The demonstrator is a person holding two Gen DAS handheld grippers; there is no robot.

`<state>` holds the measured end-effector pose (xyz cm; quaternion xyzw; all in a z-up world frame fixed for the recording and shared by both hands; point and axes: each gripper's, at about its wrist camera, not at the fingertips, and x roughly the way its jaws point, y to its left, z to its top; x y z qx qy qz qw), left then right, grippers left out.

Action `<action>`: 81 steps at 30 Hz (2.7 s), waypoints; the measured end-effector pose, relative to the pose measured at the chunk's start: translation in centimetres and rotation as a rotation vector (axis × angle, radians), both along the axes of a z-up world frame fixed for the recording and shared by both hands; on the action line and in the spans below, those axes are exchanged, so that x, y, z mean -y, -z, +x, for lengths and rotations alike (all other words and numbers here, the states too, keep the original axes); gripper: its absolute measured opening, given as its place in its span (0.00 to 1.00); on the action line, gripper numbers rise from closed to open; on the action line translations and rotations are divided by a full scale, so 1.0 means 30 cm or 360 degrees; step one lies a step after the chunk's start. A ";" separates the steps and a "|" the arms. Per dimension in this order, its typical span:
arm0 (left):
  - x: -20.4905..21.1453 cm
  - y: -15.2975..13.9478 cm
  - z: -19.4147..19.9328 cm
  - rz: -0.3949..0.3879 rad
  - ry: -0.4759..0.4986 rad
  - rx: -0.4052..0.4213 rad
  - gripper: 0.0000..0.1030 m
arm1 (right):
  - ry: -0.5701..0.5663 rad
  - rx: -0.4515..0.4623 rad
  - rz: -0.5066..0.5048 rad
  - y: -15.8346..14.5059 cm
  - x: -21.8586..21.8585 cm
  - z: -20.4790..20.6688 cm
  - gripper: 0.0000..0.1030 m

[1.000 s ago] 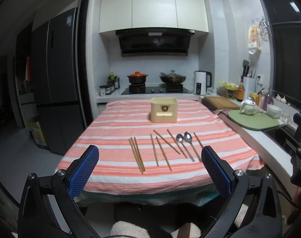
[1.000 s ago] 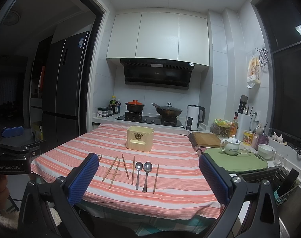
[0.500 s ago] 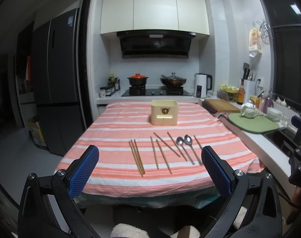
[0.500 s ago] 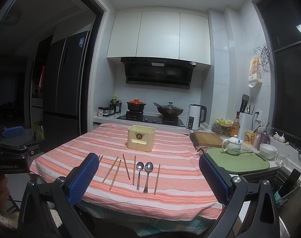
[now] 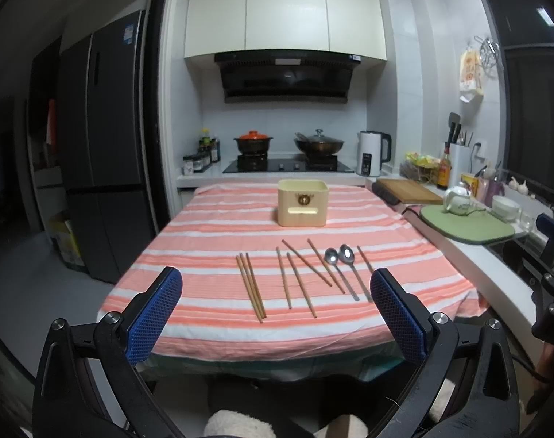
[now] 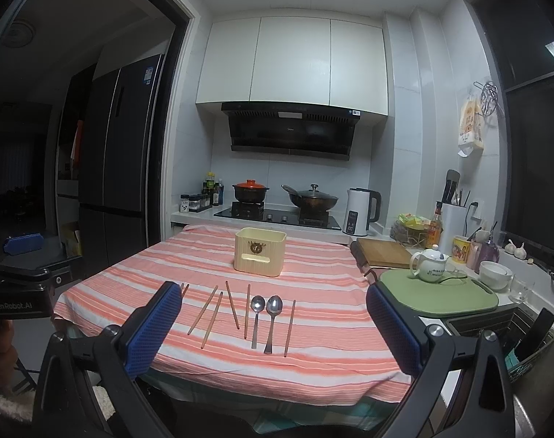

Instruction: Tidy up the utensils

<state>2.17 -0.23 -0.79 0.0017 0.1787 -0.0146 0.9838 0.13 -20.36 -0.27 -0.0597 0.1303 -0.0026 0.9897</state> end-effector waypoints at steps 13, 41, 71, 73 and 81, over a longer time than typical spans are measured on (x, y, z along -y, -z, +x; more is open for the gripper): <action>-0.056 0.028 0.069 -0.0011 -0.0066 -0.0026 1.00 | -0.0011 -0.0044 -0.0003 0.007 0.009 0.040 1.00; -0.198 0.441 0.560 -0.0094 -0.0095 -0.0502 1.00 | 0.0086 -0.0393 0.0012 0.307 0.195 0.466 1.00; -0.246 0.576 0.893 -0.0093 -0.0124 -0.0701 0.99 | -0.0013 -0.0847 0.0195 0.577 0.227 0.822 0.74; -0.253 0.587 0.952 -0.0083 -0.0150 -0.0724 0.99 | -0.0015 -0.0874 0.0205 0.590 0.232 0.876 0.73; -0.315 0.650 1.140 -0.0137 -0.0279 -0.0852 0.99 | -0.0027 -0.0958 0.0250 0.623 0.255 1.038 0.62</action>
